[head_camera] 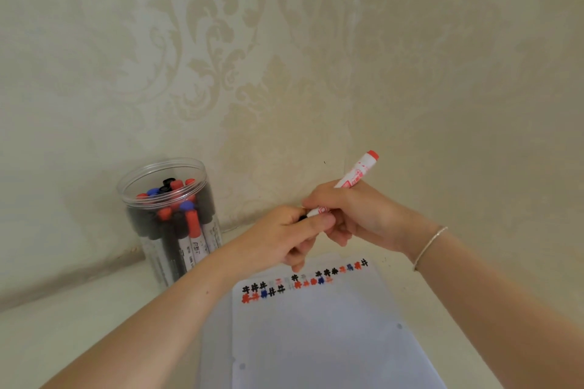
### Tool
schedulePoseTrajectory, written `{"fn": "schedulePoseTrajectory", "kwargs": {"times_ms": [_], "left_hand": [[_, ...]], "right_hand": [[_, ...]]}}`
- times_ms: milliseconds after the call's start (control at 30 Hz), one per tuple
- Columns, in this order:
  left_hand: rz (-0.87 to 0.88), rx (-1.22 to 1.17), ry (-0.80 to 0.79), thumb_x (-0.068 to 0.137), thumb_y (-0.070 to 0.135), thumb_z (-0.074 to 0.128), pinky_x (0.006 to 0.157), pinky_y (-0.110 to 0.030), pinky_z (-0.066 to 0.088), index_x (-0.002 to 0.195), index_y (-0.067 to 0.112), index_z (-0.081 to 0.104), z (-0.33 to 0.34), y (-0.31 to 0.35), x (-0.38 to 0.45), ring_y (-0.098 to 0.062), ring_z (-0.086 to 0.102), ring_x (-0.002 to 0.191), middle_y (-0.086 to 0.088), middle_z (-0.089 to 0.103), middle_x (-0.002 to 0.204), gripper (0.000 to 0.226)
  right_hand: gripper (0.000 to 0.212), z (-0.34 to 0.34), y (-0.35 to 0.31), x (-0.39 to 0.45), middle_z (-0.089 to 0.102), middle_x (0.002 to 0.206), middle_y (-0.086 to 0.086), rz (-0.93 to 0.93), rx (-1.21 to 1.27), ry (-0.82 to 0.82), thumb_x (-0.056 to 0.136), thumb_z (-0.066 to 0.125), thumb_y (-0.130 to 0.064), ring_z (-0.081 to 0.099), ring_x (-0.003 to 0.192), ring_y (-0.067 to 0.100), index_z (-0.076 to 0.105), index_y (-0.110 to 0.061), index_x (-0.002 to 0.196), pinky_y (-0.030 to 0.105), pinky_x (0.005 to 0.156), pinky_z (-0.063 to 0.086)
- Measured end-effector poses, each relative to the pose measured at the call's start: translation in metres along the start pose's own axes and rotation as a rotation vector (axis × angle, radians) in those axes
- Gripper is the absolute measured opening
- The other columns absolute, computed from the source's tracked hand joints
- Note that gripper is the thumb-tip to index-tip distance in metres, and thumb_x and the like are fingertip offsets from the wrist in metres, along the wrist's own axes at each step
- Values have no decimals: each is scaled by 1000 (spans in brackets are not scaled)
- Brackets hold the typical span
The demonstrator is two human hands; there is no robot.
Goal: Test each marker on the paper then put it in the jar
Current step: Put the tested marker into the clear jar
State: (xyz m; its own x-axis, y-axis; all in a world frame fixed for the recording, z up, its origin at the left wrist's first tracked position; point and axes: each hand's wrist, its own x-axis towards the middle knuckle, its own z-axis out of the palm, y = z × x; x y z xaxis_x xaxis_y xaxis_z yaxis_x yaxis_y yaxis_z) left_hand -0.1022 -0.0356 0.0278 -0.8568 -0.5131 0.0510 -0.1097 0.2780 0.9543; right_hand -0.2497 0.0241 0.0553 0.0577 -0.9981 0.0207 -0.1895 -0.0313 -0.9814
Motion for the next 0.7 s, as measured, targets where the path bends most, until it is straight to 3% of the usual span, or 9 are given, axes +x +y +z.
{"fn": "schedulePoseTrajectory", "kwargs": {"times_ms": [67, 133, 167, 233, 333, 400, 500, 633, 700], "left_hand": [[9, -21, -34, 89, 46, 55, 51, -28, 43, 73, -9, 51, -2, -2, -3, -15, 20, 40, 3, 24, 50, 57], [20, -18, -38, 91, 44, 54, 53, -29, 43, 64, 12, 57, -2, -1, -6, -16, 19, 43, 2, 22, 51, 42], [21, -13, -35, 89, 44, 54, 55, -29, 45, 68, 19, 61, -1, 1, -7, -15, 19, 43, 3, 23, 51, 33], [12, 16, -31, 85, 42, 56, 58, -29, 49, 88, 12, 64, -2, 2, -5, -12, 24, 42, 5, 28, 49, 32], [-23, 151, 9, 80, 39, 66, 62, -26, 54, 83, 6, 51, -5, -1, -1, -10, 37, 47, 2, 34, 55, 36], [-75, 329, 49, 77, 36, 75, 57, -19, 49, 81, 9, 46, -9, -11, -1, -10, 43, 56, -1, 41, 66, 40], [-155, 549, 103, 80, 31, 74, 56, -20, 41, 84, 22, 46, -11, -36, -4, -6, 44, 59, 9, 52, 75, 30], [-140, 495, 145, 80, 7, 64, 61, -29, 42, 87, 25, 44, 2, -62, -5, -10, 51, 64, 3, 65, 92, 27], [-72, 432, 156, 78, 2, 61, 64, -27, 43, 88, 26, 43, 10, -67, -7, -9, 52, 69, 8, 65, 100, 32]], "right_hand": [[19, -4, -1, -1, 48, 62, 14, 9, 49, -67, 88, 54, -8, 41, 43, 19, 58, -2, 71, 25, 42, 30], [17, -6, -1, -1, 48, 64, 11, -6, 114, -96, 89, 53, -8, 39, 49, 18, 62, 1, 76, 23, 43, 30], [18, -7, 0, -1, 49, 65, 11, -16, 132, -89, 89, 53, -8, 38, 51, 17, 63, 2, 78, 23, 44, 29], [19, -6, 3, 0, 49, 64, 11, -29, 126, -45, 89, 54, -10, 38, 52, 16, 64, 3, 80, 23, 45, 28], [14, -7, 7, 0, 44, 61, 9, -36, 124, 98, 87, 57, -8, 35, 50, 16, 60, -1, 76, 23, 42, 26], [21, -12, 13, 1, 41, 56, 6, -20, 172, 273, 84, 59, -6, 33, 47, 16, 51, -9, 65, 24, 41, 24], [26, -15, 32, -1, 43, 56, 5, 49, 169, 507, 83, 60, -7, 35, 43, 16, 45, -12, 62, 24, 41, 26], [23, -1, 65, -6, 50, 51, 4, 130, 247, 577, 83, 56, 0, 43, 43, 19, 46, -9, 64, 26, 44, 34], [22, 5, 77, -8, 52, 44, 4, 136, 262, 607, 81, 51, 3, 43, 42, 21, 45, -7, 63, 25, 44, 35]]}}
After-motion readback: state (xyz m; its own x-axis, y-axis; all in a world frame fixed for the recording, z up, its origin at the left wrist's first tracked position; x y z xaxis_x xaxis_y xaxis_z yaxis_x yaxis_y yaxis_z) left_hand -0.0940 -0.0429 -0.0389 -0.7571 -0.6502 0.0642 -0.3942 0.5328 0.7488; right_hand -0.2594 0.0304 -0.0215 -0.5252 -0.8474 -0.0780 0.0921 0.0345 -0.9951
